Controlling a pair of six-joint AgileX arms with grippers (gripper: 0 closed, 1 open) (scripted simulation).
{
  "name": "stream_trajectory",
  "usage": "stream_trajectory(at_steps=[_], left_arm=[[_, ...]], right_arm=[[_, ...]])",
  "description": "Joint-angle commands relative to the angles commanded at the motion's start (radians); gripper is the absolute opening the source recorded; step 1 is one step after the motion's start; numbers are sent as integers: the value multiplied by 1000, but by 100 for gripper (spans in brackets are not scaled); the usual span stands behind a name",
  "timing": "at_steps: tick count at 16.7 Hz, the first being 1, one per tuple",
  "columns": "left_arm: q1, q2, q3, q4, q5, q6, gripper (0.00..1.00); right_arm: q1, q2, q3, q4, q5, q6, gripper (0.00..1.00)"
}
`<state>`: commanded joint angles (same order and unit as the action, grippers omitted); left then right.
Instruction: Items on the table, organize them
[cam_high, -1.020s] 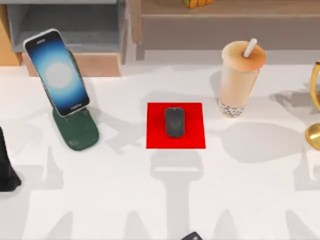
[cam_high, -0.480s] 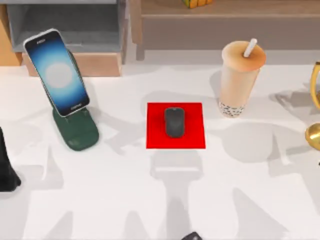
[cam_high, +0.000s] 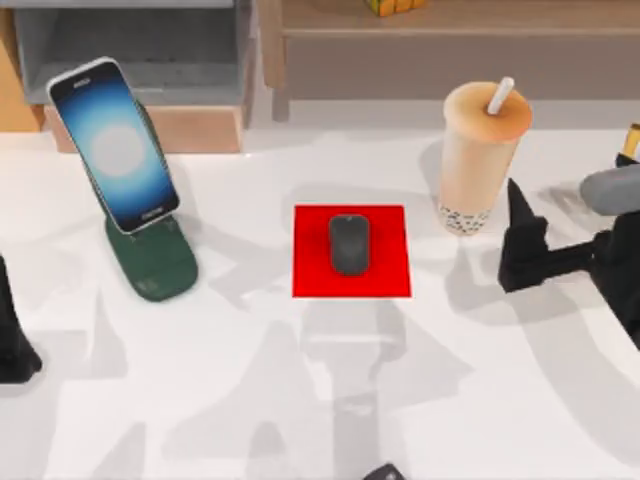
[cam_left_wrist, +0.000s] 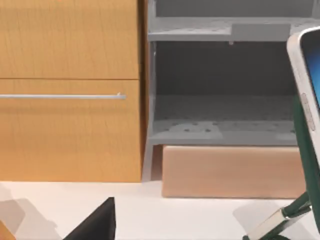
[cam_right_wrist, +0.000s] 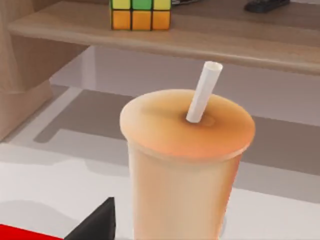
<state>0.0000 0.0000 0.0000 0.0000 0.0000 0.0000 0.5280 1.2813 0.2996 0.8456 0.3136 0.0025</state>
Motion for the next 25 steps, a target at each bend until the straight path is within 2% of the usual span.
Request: stream_trajectory(at_steps=[7,12,20,25], left_arm=[[0,0,0,0,0,0,100],[0,0,0,0,0,0,100],[0,0,0,0,0,0,100],[0,0,0,0,0,0,100]], right_arm=[[74,614,187,414,218,1,100],[81,846,325,614,318,-3,100],[76,883,359,650,334,-4,100],[37,917,449,597,292,-5,100]])
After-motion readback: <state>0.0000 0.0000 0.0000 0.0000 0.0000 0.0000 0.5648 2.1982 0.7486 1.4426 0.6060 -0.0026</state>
